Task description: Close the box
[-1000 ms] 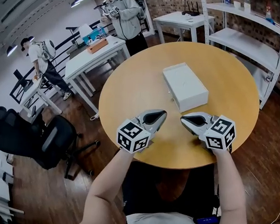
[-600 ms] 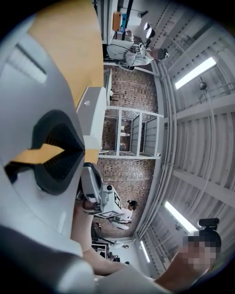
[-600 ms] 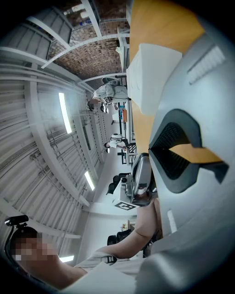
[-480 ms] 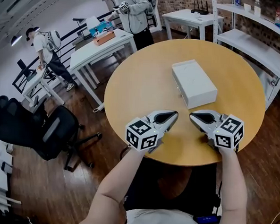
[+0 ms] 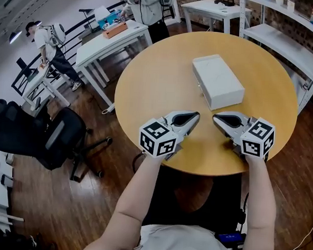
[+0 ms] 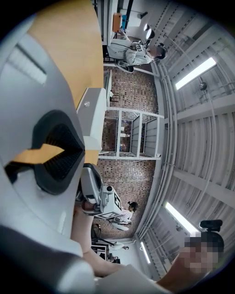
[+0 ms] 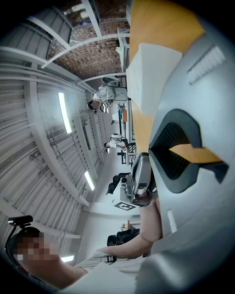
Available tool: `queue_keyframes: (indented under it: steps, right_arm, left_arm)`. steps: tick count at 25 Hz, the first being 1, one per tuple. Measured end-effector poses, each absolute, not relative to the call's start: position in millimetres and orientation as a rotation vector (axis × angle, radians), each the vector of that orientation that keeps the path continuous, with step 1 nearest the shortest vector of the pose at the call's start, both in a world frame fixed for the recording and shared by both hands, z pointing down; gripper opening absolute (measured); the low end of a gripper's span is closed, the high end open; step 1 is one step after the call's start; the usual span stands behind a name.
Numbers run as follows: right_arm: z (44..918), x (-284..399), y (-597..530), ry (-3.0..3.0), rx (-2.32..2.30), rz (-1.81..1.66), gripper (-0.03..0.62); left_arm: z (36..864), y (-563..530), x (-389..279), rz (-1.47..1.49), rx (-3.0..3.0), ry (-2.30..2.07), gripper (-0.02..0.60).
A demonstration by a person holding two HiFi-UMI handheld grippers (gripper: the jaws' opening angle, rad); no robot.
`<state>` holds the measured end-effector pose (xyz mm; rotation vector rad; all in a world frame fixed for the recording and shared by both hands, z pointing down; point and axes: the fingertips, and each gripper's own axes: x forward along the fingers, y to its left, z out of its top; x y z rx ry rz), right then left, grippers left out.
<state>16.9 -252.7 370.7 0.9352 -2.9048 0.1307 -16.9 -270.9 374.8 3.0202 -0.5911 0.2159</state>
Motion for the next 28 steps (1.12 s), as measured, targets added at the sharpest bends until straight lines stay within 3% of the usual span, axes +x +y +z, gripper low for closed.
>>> queue_keyframes:
  steps: [28]
  right_arm:
    - [372.7,17.6,-251.3,-2.902,0.934,0.132,0.000]
  left_arm:
    - [376.6,-269.4,-16.1,0.216,3.018,-0.589,0.000]
